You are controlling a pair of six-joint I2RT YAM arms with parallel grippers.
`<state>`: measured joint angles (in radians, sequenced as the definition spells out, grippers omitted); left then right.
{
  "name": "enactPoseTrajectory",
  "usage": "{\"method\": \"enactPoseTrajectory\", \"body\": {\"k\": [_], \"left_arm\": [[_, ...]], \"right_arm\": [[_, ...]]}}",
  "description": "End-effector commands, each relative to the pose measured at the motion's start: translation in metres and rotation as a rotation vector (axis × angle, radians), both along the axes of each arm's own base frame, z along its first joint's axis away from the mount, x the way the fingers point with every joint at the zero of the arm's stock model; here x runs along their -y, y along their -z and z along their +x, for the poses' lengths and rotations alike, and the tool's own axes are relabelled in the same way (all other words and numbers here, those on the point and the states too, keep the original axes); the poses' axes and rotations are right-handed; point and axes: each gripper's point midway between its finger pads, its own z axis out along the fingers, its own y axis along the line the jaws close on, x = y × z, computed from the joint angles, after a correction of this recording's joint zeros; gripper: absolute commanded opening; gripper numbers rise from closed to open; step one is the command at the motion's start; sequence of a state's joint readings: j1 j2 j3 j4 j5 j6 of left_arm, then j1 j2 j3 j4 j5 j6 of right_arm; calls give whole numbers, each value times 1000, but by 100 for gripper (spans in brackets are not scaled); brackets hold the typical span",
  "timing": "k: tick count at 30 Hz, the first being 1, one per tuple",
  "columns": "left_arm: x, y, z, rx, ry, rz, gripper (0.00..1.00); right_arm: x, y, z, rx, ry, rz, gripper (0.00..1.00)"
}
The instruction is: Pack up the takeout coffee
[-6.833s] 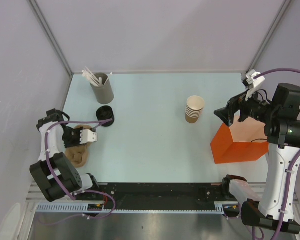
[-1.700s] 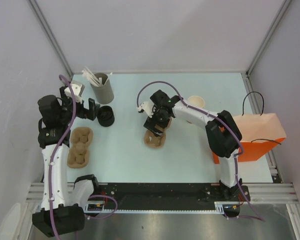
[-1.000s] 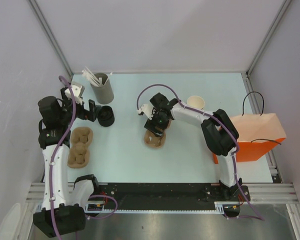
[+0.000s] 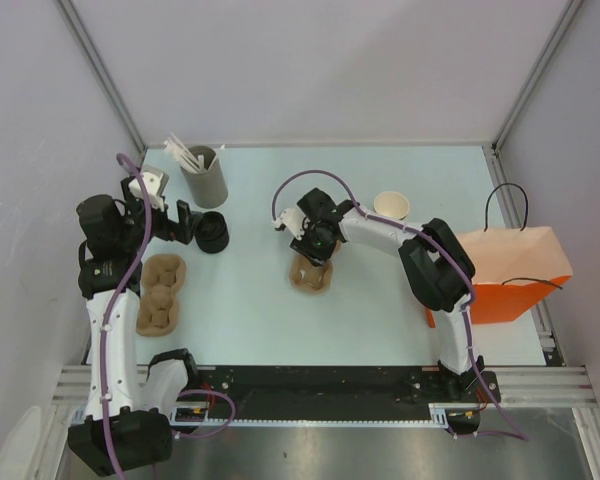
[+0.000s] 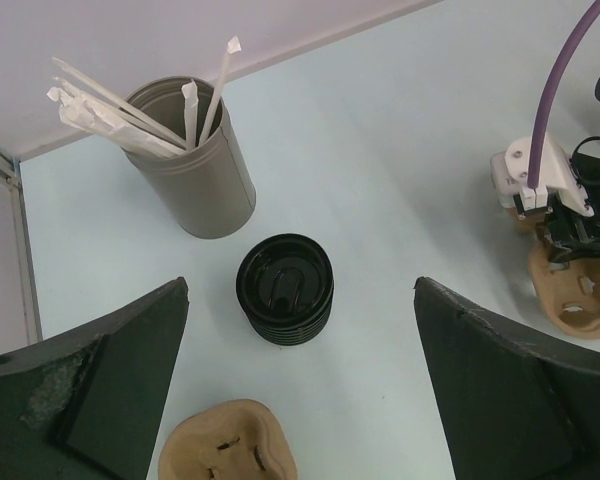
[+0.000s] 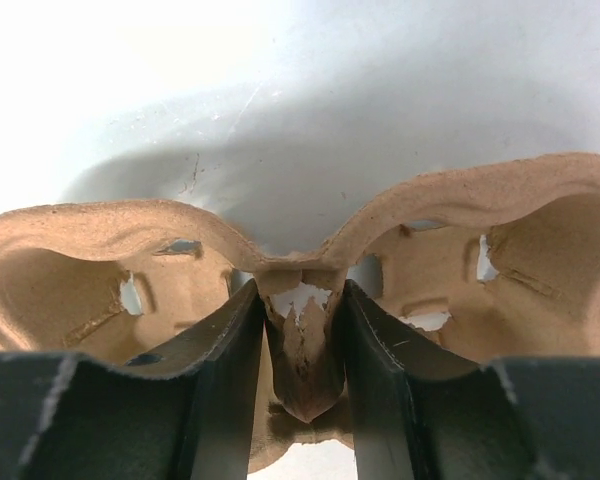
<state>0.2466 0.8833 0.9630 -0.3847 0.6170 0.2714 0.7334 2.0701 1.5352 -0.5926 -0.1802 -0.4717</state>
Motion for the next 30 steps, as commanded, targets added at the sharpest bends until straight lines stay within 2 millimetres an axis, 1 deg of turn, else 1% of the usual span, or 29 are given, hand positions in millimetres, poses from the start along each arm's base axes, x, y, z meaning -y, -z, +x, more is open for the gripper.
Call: {"method": "enactPoseTrajectory", "body": {"k": [1, 3, 4, 6, 7, 10, 11, 13, 14, 16, 17, 18, 19, 20, 21, 22, 23, 24, 25, 26, 27, 28, 29, 30], "left_arm": [[2, -11, -2, 42, 12, -12, 99], [2, -11, -2, 44, 15, -10, 100], [2, -11, -2, 44, 18, -7, 100], [6, -10, -4, 47, 42, 3, 99], [6, -11, -4, 50, 50, 6, 99], [12, -13, -6, 55, 90, 11, 100], [13, -15, -6, 58, 101, 12, 99], [17, -18, -6, 63, 134, 20, 99], [18, -20, -3, 61, 147, 22, 99], [23, -20, -1, 51, 179, 39, 100], [26, -28, 1, 61, 187, 57, 99], [38, -22, 3, 37, 234, 77, 99], [39, -21, 7, 30, 219, 111, 99], [46, -28, 9, 44, 236, 134, 99], [65, -25, 11, 38, 291, 156, 100], [77, -27, 11, 40, 320, 165, 99], [83, -35, 13, 57, 324, 184, 100], [106, -37, 10, 65, 388, 194, 99], [117, -34, 14, 54, 417, 199, 99], [141, -46, 11, 83, 476, 209, 99], [153, -49, 11, 88, 508, 213, 99], [169, -41, 17, 61, 547, 221, 99], [194, -55, 8, 94, 619, 230, 99], [207, -57, 6, 97, 656, 235, 99]], "right_arm": [[-8, -33, 1, 68, -8, 50, 39], [-10, -42, 1, 90, -11, 56, 39], [-12, -55, 2, 117, -16, 70, 39], [-14, -72, 1, 155, -19, 86, 39], [-16, -92, 2, 191, -16, 117, 40], [-16, -131, 1, 245, -10, 160, 40], [-14, -161, 1, 287, -5, 197, 41], [-8, -193, 3, 356, 13, 222, 41], [-2, -221, 2, 415, 17, 252, 42], [10, -256, 5, 504, 49, 267, 43], [18, -289, 0, 565, 55, 314, 43], [30, -305, 5, 624, 103, 306, 43], [39, -321, 5, 661, 129, 320, 42], [51, -340, 8, 718, 173, 327, 42], [65, -364, 2, 777, 201, 354, 42], [79, -381, 4, 826, 242, 368, 41], [93, -393, 4, 865, 283, 366, 41], [112, -415, -2, 917, 317, 387, 41], [125, -424, -2, 946, 348, 390, 42], [149, -432, 3, 981, 415, 372, 41], [169, -449, -5, 1023, 455, 392, 41], [182, -456, -6, 1047, 487, 395, 41], [209, -462, -4, 1082, 561, 371, 41], [222, -467, -7, 1107, 595, 365, 41]]}}
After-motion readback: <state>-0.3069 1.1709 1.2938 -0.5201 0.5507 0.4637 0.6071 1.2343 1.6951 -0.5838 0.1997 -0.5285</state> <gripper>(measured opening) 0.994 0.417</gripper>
